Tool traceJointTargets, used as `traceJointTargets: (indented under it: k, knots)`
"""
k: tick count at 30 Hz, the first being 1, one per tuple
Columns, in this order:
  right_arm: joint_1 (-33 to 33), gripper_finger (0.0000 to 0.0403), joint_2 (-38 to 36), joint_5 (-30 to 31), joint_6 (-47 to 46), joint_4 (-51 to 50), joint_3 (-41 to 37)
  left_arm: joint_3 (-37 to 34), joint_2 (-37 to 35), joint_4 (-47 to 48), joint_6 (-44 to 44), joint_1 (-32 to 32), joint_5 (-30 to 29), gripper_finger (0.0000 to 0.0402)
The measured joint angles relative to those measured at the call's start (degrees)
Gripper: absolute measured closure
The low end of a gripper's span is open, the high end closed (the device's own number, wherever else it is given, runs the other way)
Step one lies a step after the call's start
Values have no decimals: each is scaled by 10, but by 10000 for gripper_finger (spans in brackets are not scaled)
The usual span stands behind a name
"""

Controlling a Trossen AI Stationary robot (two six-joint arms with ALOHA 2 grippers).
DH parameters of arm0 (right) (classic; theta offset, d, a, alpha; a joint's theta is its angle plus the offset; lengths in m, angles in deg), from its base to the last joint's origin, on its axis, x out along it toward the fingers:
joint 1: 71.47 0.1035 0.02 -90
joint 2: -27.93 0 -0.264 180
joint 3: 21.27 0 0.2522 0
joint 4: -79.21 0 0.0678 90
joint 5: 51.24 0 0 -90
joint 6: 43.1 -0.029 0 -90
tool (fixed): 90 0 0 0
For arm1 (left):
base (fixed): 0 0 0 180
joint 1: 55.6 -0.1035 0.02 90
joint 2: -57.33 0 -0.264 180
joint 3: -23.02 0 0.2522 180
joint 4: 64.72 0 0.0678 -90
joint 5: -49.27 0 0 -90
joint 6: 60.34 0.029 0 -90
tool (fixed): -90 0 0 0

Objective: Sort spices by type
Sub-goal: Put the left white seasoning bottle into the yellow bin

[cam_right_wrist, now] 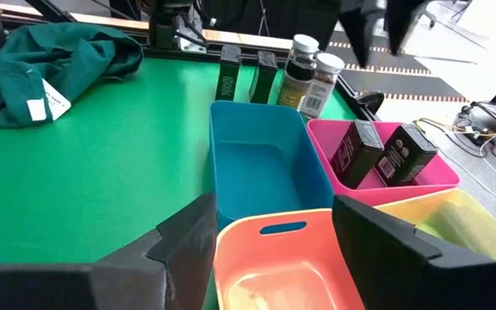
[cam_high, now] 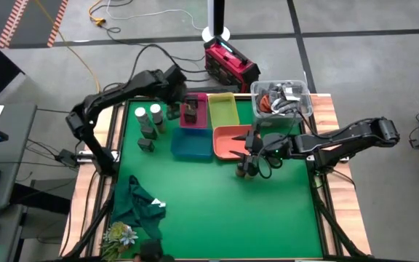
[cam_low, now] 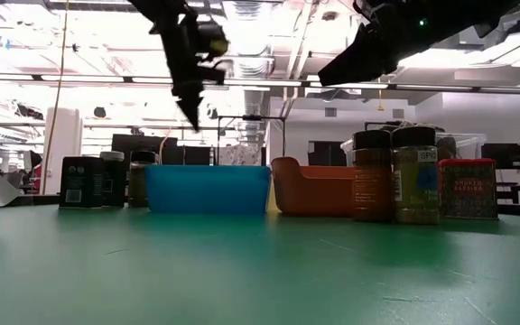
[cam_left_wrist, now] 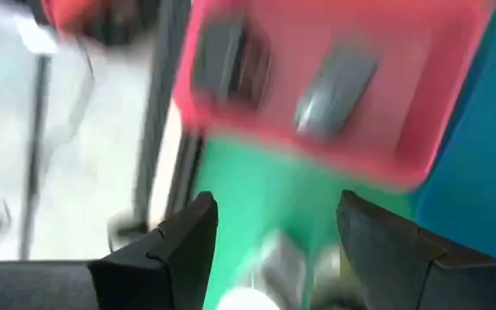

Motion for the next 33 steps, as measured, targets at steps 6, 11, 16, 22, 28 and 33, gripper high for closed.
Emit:
traceJointTargets:
  k: [6, 11, 16, 22, 28, 33]
  knots:
    - [0, 143, 0, -3, 0, 1, 0, -10, 1, 79, -57, -66, 16, 173]
    - [0, 143, 0, -3, 0, 1, 0, -10, -4, 119, -69, -98, 22, 174]
    - [1, 143, 0, -3, 0, 0, 0, -10, -6, 174, -94, -125, 23, 174]
    - [1, 143, 0, -3, 0, -3, 0, -31, -8, 195, -138, -156, 22, 174]
    - [9, 143, 0, -3, 0, -5, 0, -70, -18, 186, -162, -181, 21, 174]
    - [12, 143, 0, -4, 3, -3, 0, -113, -47, 160, -178, -192, 22, 174]
